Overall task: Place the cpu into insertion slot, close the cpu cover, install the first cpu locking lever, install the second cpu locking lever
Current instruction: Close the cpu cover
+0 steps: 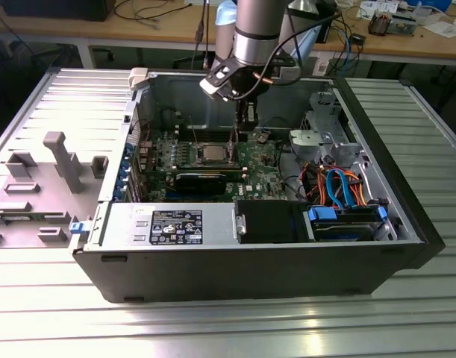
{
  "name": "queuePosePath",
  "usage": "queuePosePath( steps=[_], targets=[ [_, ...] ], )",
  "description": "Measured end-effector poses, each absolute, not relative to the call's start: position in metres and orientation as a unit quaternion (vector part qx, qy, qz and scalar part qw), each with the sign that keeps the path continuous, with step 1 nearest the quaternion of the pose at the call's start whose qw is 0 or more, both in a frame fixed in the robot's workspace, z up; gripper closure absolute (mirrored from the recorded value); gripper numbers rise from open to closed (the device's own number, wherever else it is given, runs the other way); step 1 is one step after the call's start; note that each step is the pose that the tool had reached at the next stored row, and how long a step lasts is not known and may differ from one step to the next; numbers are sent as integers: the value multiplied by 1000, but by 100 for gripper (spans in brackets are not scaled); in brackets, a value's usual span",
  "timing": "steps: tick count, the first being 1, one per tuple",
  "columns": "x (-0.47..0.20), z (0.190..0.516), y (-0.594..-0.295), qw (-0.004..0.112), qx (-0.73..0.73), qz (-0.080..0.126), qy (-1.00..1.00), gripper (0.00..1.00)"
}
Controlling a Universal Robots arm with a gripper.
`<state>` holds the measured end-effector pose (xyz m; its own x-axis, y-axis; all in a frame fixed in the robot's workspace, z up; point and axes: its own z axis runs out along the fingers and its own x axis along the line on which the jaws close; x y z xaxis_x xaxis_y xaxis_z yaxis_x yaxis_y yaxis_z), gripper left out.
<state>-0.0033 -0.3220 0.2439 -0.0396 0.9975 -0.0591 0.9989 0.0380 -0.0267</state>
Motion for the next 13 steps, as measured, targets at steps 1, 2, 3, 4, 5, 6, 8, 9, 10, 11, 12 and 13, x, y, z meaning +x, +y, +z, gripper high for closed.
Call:
queuePosePath(
  steps=[1,2,3,4,5,6,8,9,10,11,12,13],
  targets=[
    [-5,244,-322,12,693,-30,720,89],
    [-6,244,-322,12,693,-30,720,89],
    [-8,244,-322,12,693,-30,720,89],
    [-9,244,-322,12,693,-30,720,89],
    [-9,244,-322,12,693,-30,720,89],
    [-10,244,-322,12,693,-30,720,89],
    [-12,244,-322,12,693,-30,720,89],
    [-12,244,-322,12,693,-30,720,89],
    [-13,244,-322,12,693,-30,720,89],
    [-14,244,-322,12,693,-30,720,89],
    [-19,244,-322,12,693,-30,720,89],
    [-25,244,-322,12,693,-30,721,89]
  ],
)
